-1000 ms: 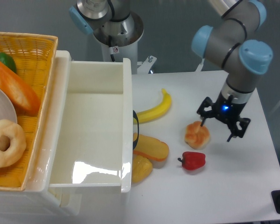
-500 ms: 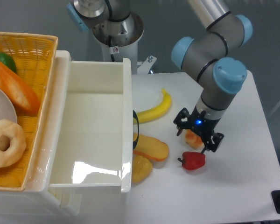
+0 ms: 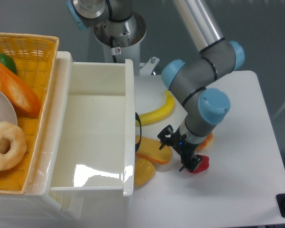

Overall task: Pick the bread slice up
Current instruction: 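Move the open gripper down toward the orange bread slices, then close the gripper on the edge of the upper orange bread slice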

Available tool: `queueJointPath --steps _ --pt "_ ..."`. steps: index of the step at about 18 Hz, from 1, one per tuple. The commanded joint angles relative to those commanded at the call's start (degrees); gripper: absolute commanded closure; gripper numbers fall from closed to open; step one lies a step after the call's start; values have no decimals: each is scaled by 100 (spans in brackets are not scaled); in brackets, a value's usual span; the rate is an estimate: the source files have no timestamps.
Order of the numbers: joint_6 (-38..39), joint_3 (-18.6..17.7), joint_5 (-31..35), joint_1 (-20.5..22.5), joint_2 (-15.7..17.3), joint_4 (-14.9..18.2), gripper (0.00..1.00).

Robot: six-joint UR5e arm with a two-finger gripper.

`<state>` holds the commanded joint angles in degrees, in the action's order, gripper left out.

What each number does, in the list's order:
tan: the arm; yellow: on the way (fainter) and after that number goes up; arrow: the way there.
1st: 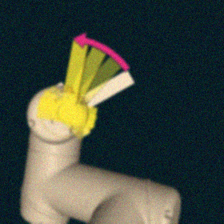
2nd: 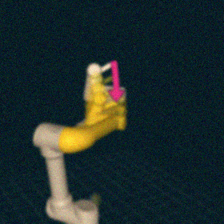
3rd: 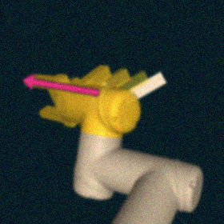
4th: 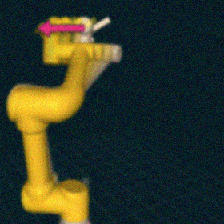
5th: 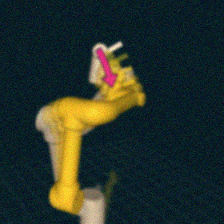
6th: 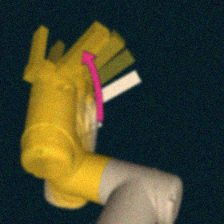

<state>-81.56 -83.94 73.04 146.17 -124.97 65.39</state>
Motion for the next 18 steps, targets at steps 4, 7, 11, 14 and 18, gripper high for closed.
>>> queueJointPath --steps 4,7,11,14,18 --pt "-35 9 -53 -62 -89 -9 0" --pt "-70 -17 -44 -80 -141 70 0" --pt "-273 9 -44 -36 -45 448 0" --pt "-282 9 -44 -9 8 457 0" --pt "-282 -52 -27 -9 -18 589 0"
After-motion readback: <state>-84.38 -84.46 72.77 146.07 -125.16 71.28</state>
